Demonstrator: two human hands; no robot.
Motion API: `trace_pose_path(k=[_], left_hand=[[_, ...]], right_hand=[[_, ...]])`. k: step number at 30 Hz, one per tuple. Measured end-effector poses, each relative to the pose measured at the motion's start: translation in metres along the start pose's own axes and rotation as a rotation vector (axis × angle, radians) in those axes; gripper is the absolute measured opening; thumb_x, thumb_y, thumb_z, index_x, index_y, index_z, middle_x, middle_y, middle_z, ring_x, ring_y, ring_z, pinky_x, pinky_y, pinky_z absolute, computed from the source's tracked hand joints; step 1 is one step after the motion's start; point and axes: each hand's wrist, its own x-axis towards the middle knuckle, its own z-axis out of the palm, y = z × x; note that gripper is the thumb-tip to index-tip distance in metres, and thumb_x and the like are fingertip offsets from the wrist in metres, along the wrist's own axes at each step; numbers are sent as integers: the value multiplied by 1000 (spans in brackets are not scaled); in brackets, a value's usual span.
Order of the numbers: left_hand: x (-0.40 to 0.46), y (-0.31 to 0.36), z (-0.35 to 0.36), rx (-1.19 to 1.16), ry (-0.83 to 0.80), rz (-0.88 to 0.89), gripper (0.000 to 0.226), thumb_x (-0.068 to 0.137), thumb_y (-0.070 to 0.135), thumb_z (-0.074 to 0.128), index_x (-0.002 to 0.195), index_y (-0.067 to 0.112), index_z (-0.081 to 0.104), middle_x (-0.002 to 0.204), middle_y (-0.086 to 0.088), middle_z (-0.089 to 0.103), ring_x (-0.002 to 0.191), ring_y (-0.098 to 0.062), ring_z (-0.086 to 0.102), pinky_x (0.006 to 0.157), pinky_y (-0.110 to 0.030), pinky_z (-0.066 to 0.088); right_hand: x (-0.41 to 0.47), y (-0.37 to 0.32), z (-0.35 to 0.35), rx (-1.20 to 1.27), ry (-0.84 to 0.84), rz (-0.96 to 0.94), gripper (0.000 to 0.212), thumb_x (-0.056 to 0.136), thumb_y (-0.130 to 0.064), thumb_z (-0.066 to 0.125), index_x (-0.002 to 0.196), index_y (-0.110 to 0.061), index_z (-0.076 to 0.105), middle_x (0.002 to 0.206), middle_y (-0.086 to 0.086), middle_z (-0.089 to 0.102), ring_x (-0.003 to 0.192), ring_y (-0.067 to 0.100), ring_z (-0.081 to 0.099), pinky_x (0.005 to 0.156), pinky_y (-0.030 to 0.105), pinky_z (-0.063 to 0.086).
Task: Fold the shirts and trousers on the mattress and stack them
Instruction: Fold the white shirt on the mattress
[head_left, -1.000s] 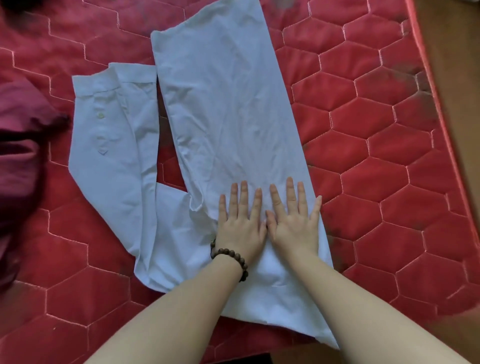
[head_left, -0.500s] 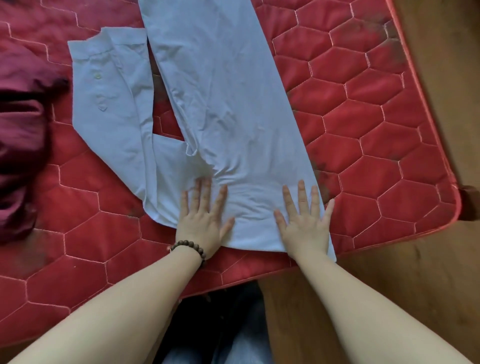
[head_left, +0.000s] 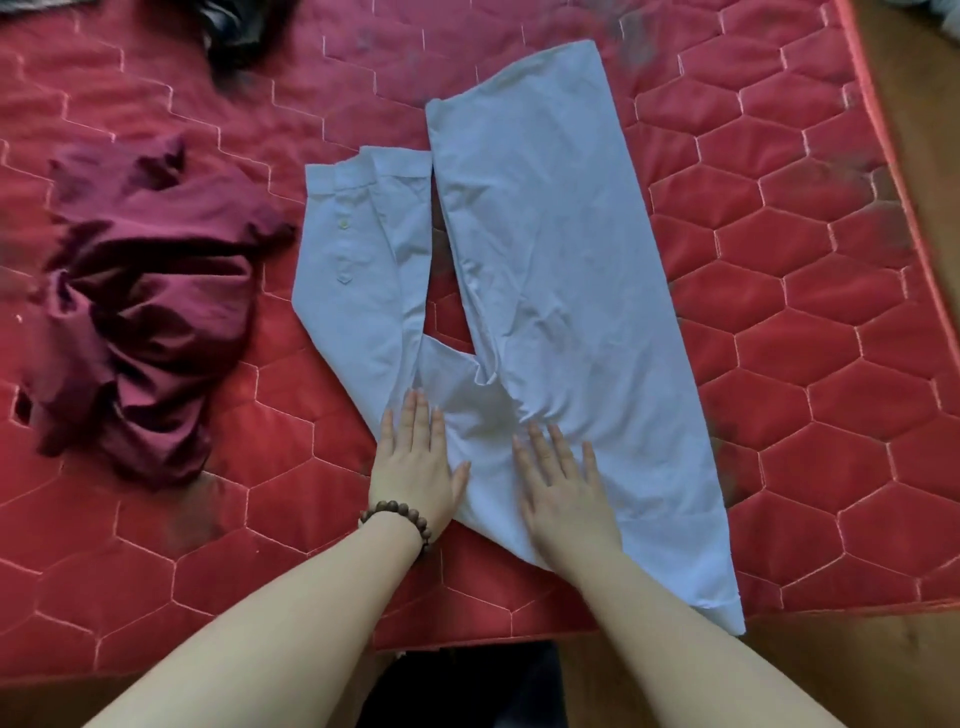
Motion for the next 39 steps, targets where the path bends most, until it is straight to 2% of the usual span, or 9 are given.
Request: trace_pose_path(k=[6, 11, 13, 21, 26, 30, 34, 37, 39], left_hand=[[50, -32, -18, -58, 19, -71, 65, 98, 48, 12, 153, 15, -1, 159, -15, -14, 146, -29, -17, 115, -50, -13], [92, -60, -24, -120, -1, -110, 55, 101, 41, 16, 153, 27, 4, 158, -15, -17, 147, -29, -13, 117, -46, -7], [109, -71, -26, -167, 1, -116, 54, 101, 39, 20, 152, 28, 8, 158, -14, -19, 146, -30, -14, 118, -45, -5], [147, -106, -38, -481, 141, 73, 57, 99, 12, 33, 152, 8, 13, 160, -14, -4, 148, -24, 3, 119, -31, 5], [112, -139, -43, -624, 238, -6, 56, 97, 11, 36, 149, 0, 18, 159, -17, 5, 148, -24, 2, 120, -31, 4], [65, -170, -35, -665, 283, -99, 59, 87, 0, 49, 142, -10, 30, 154, -24, 18, 146, -32, 14, 118, -41, 20], [29, -196, -18, -827, 194, -208, 61, 91, 1, 48, 146, -4, 23, 157, -18, 13, 147, -31, 11, 120, -34, 11], [25, -212, -10, -774, 263, -211, 63, 86, 1, 57, 144, 0, 33, 154, -19, 23, 144, -34, 20, 119, -41, 20], [35, -221, -17, -814, 315, -225, 62, 84, 1, 59, 142, 1, 37, 152, -19, 28, 142, -31, 26, 118, -40, 23]], right_hand=[[75, -50, -28, 122, 138, -227, 57, 83, -14, 65, 137, -4, 50, 147, 14, 42, 138, 28, 38, 113, 49, 28], [141, -65, -37, 215, 127, -290, 56, 100, -16, 34, 152, -9, 14, 161, 9, 5, 149, 24, 2, 118, 35, -10], [163, -69, -39, 234, 113, -282, 56, 102, -22, 28, 153, -14, 7, 161, 7, -4, 149, 20, -8, 118, 31, -13], [227, -97, -78, 547, 91, -155, 59, 96, -12, 38, 153, -16, 21, 160, 9, 15, 148, 19, 10, 120, 34, 8], [235, -135, -87, 494, 47, -217, 57, 99, -13, 33, 153, -16, 16, 161, 8, 9, 148, 20, 10, 119, 37, 7], [222, -177, -78, 354, 65, -357, 58, 97, -7, 38, 152, -13, 21, 160, 12, 15, 147, 26, 15, 118, 42, 16], [206, -212, -56, 143, -80, -420, 61, 96, -17, 39, 153, -20, 16, 160, 9, 13, 147, 29, 11, 119, 45, 9], [204, -227, -51, 149, -16, -370, 60, 91, -33, 23, 148, -18, 31, 148, 8, 35, 137, 29, 30, 116, 41, 17], [208, -235, -53, 294, 59, -283, 60, 86, -29, 29, 142, -12, 41, 141, 7, 44, 131, 27, 37, 113, 41, 23]])
